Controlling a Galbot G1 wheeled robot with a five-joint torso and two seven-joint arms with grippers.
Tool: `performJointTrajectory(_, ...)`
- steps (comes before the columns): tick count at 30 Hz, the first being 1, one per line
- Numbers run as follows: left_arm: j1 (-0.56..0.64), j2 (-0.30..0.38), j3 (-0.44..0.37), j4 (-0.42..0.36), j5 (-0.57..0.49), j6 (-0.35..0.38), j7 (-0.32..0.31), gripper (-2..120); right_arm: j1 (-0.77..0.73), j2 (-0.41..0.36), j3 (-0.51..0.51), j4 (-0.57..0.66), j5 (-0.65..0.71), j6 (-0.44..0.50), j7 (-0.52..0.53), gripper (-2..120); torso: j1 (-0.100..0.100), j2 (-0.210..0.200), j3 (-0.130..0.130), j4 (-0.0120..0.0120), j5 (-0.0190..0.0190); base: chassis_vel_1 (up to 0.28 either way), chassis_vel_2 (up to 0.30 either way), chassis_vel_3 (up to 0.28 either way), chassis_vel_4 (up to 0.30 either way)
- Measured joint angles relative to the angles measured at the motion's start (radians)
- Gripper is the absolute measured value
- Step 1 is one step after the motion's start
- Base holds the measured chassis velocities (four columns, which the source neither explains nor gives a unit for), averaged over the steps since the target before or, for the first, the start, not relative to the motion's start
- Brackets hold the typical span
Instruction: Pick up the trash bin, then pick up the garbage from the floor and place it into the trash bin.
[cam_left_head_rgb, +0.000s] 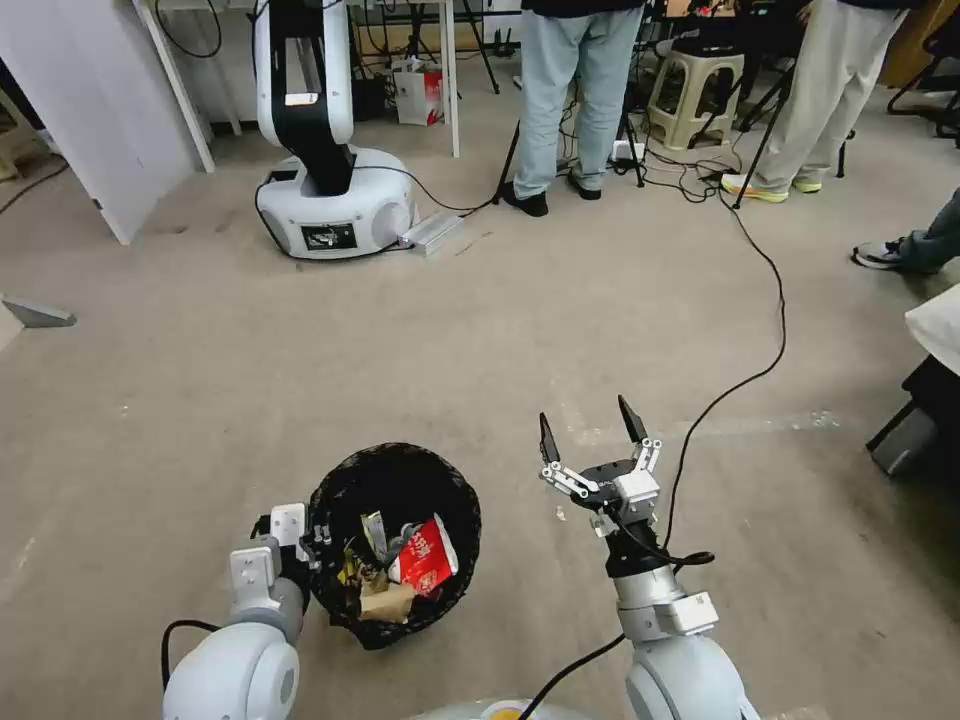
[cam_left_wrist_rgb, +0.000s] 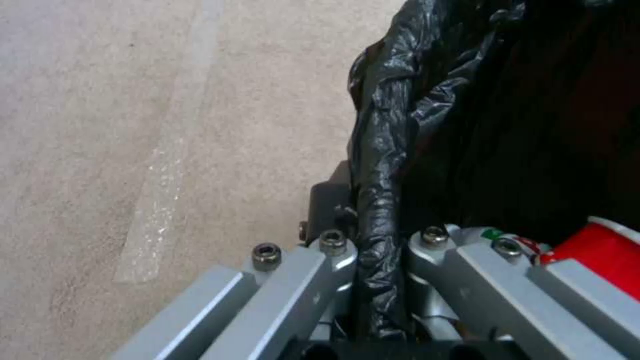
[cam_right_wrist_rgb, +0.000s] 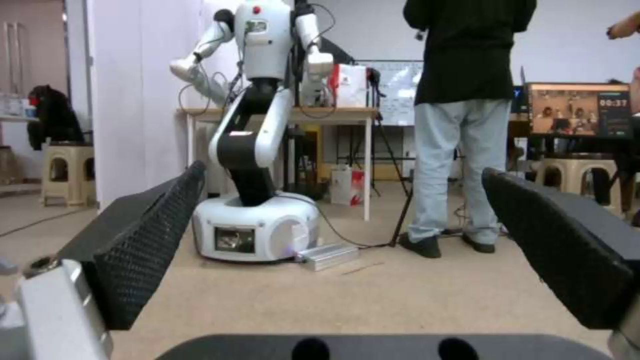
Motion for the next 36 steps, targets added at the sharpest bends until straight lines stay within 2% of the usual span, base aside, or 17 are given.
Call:
performJointTrajectory(6, -0.01, -0.009, 0.001, 0.007, -0.017, -0.026, 0.008, 3, -0.001, 0.0, -0.003, -0.01, -0.004, 0.006, -0.009, 100, 0.0, 0.0, 0.0, -0.0004, -0.0009, 0.0, 0.0, 0.0, 0.0)
performJointTrajectory(7, -0.013, -0.01, 0.001, 0.007, -0.02, -0.03, 0.01, 9, 0.0, -0.001, -0.004, -0.011, -0.004, 0.007, -0.011, 100, 0.0, 0.0, 0.0, -0.0005, -0.0016, 0.0, 0.0, 0.0, 0.0)
performJointTrajectory(9, -0.015, -0.011, 0.001, 0.007, -0.024, -0.034, 0.012, 12, 0.0, -0.001, -0.005, -0.012, -0.004, 0.007, -0.013, 100, 0.0, 0.0, 0.0, -0.0006, -0.0019, 0.0, 0.0, 0.0, 0.0)
performJointTrajectory(11, -0.02, -0.011, 0.001, 0.007, -0.033, -0.042, 0.016, 23, 0.001, 0.0, -0.007, -0.014, -0.005, 0.008, -0.017, 100, 0.0, 0.0, 0.0, -0.0008, -0.0023, 0.0, 0.0, 0.0, 0.0)
performJointTrajectory(15, -0.024, -0.012, 0.001, 0.007, -0.038, -0.051, 0.023, 32, 0.001, 0.0, -0.008, -0.018, -0.007, 0.01, -0.022, 100, 0.0, 0.0, 0.0, -0.0009, -0.0025, 0.0, 0.0, 0.0, 0.0)
performJointTrajectory(17, -0.026, -0.013, 0.001, 0.007, -0.04, -0.056, 0.027, 43, 0.001, 0.0, -0.009, -0.02, -0.008, 0.012, -0.025, 100, 0.0, 0.0, 0.0, -0.0009, -0.0025, 0.0, 0.0, 0.0, 0.0)
performJointTrajectory(19, -0.027, -0.013, 0.001, 0.007, -0.041, -0.058, 0.029, 45, 0.0, 0.0, -0.009, -0.021, -0.009, 0.013, -0.026, 100, 0.0, 0.0, 0.0, -0.0009, -0.0025, 0.0, 0.0, 0.0, 0.0)
performJointTrajectory(21, -0.03, -0.016, 0.003, 0.003, -0.045, -0.064, 0.034, 58, 0.0, 0.001, -0.013, -0.029, -0.014, 0.018, -0.033, 100, 0.0, 0.0, 0.0, -0.0009, -0.0024, 0.0, 0.0, 0.0, 0.0)
performJointTrajectory(23, -0.031, -0.017, 0.003, 0.002, -0.046, -0.064, 0.035, 62, 0.0, 0.001, -0.014, -0.03, -0.015, 0.018, -0.035, 100, 0.0, 0.0, 0.0, -0.0009, -0.0023, 0.0, 0.0, 0.0, 0.0)
performJointTrajectory(25, -0.038, -0.018, -0.001, -0.002, -0.055, -0.065, 0.036, 75, 0.0, 0.001, -0.017, -0.033, -0.019, 0.021, -0.043, 100, 0.0, 0.0, 0.0, -0.0009, -0.0023, 0.0, 0.0, 0.0, 0.0)
performJointTrajectory(26, -0.038, -0.018, -0.001, -0.002, -0.055, -0.065, 0.036, 75, 0.0, 0.001, -0.017, -0.033, -0.019, 0.021, -0.043, 100, 0.0, 0.0, 0.0, -0.0009, -0.0023, 0.0, 0.0, 0.0, 0.0)
performJointTrajectory(29, -0.051, -0.017, -0.012, -0.004, -0.072, -0.067, 0.036, 88, -0.003, 0.0, -0.019, -0.037, -0.024, 0.026, -0.05, 100, 0.0, 0.0, 0.0, -0.0007, -0.0018, 0.0, 0.0, 0.0, 0.0)
performJointTrajectory(30, -0.051, -0.017, -0.012, -0.004, -0.072, -0.067, 0.036, 88, -0.003, 0.0, -0.019, -0.037, -0.024, 0.026, -0.05, 100, 0.0, 0.0, 0.0, -0.0007, -0.0018, 0.0, 0.0, 0.0, 0.0)
performJointTrajectory(32, -0.065, -0.016, -0.018, 0.001, -0.081, -0.068, 0.033, 97, -0.005, 0.0, -0.022, -0.038, -0.028, 0.029, -0.055, 100, 0.0, 0.0, 0.0, -0.0007, -0.0016, 0.0, 0.0, 0.0, 0.0)
performJointTrajectory(36, -0.08, -0.016, -0.018, 0.001, -0.087, -0.068, 0.032, 100, -0.005, -0.002, -0.023, -0.038, -0.029, 0.029, -0.059, 100, 0.0, 0.0, 0.0, -0.0006, -0.0015, 0.0, 0.0, 0.0, 0.0)
